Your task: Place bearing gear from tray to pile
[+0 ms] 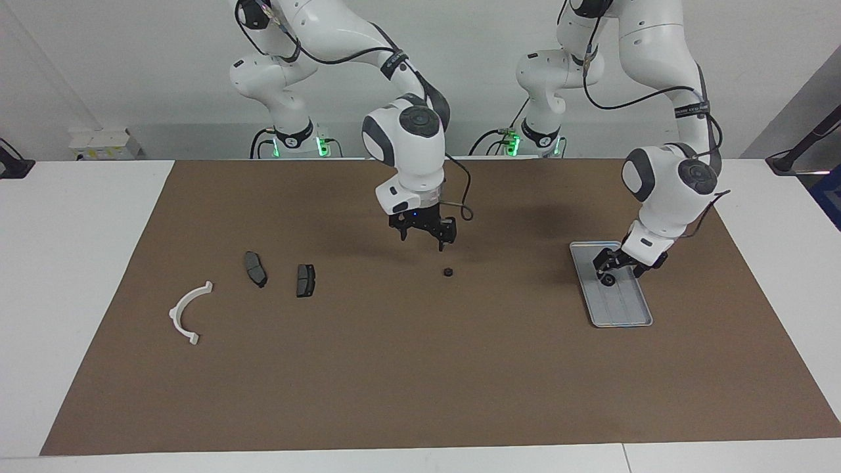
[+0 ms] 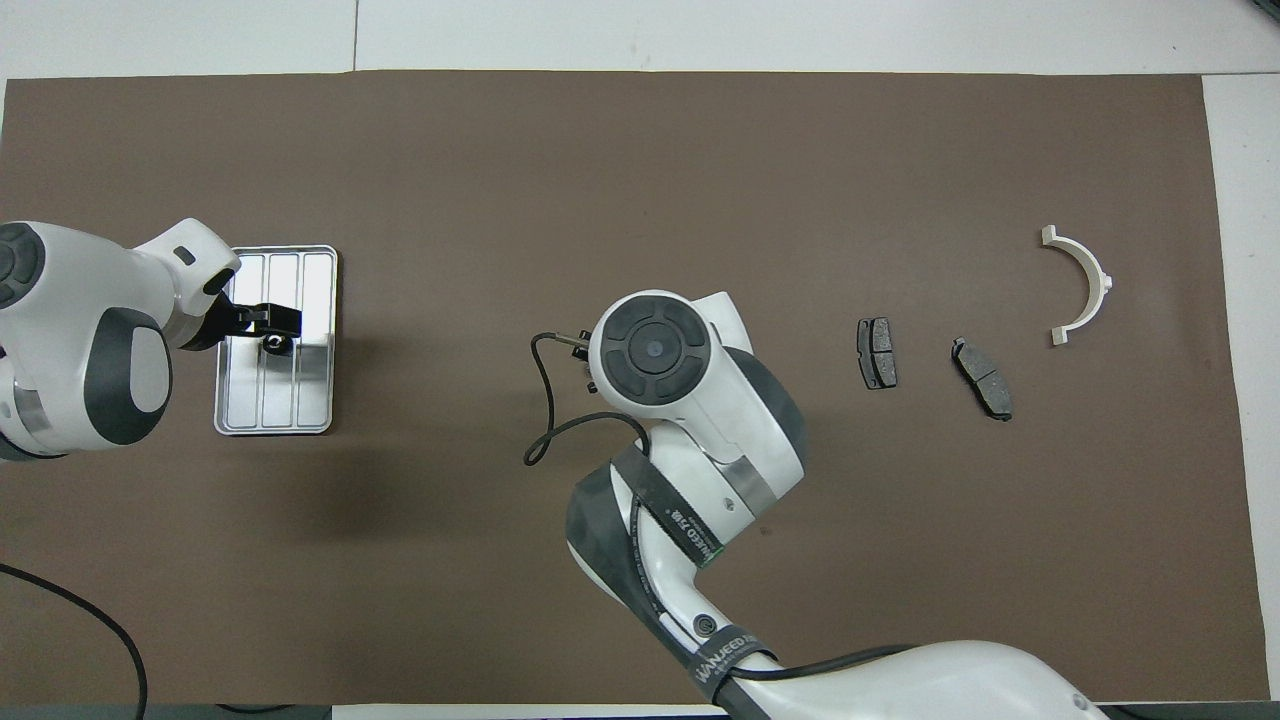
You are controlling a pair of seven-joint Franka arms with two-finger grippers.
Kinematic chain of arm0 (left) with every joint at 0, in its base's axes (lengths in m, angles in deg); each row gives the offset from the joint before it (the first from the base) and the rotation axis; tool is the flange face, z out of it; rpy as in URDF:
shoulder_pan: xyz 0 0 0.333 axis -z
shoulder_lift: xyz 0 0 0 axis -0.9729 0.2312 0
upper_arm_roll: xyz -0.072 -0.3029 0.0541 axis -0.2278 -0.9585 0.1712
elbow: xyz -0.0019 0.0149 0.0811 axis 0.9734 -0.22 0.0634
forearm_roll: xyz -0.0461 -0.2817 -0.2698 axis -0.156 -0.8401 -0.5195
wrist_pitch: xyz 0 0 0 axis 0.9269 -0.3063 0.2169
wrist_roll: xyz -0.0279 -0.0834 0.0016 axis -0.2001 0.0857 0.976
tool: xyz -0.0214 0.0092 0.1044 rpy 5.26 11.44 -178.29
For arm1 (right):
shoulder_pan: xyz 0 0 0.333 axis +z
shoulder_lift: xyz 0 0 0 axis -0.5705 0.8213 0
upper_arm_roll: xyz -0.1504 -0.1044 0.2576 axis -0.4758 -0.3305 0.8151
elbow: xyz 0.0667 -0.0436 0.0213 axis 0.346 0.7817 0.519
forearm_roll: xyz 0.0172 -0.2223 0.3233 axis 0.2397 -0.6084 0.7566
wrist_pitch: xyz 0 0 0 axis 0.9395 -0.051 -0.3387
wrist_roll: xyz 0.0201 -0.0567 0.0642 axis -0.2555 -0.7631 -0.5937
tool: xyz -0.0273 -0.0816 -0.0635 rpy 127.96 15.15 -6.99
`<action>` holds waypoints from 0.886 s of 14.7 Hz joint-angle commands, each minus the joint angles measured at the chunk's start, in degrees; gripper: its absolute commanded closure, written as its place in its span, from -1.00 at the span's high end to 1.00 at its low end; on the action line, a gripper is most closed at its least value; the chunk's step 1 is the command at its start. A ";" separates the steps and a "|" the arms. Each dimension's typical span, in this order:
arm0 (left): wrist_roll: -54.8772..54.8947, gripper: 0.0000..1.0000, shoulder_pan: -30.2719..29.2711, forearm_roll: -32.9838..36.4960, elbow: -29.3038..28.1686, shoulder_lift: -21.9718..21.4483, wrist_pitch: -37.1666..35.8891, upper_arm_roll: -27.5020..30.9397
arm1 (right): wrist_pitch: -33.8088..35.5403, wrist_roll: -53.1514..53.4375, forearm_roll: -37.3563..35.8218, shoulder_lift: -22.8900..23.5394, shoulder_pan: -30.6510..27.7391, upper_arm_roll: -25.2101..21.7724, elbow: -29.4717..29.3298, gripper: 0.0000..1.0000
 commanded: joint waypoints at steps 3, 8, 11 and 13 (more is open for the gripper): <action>-0.01 1.00 -0.39 0.87 -2.43 0.71 3.45 -0.41 | 6.74 6.53 -3.58 10.84 1.43 -0.18 -14.74 1.00; -0.01 1.00 -0.13 0.87 -4.10 0.71 5.82 -0.41 | 5.18 7.68 -3.50 16.83 2.13 -0.10 -21.17 1.00; -0.01 0.41 -0.13 0.87 -4.28 0.63 5.04 -0.41 | 2.72 6.54 -2.97 16.74 1.78 -0.01 -20.04 1.00; 0.08 -0.31 -0.13 0.87 -3.76 0.45 3.20 -0.41 | 2.00 6.01 -2.79 16.66 1.43 0.17 -18.72 1.00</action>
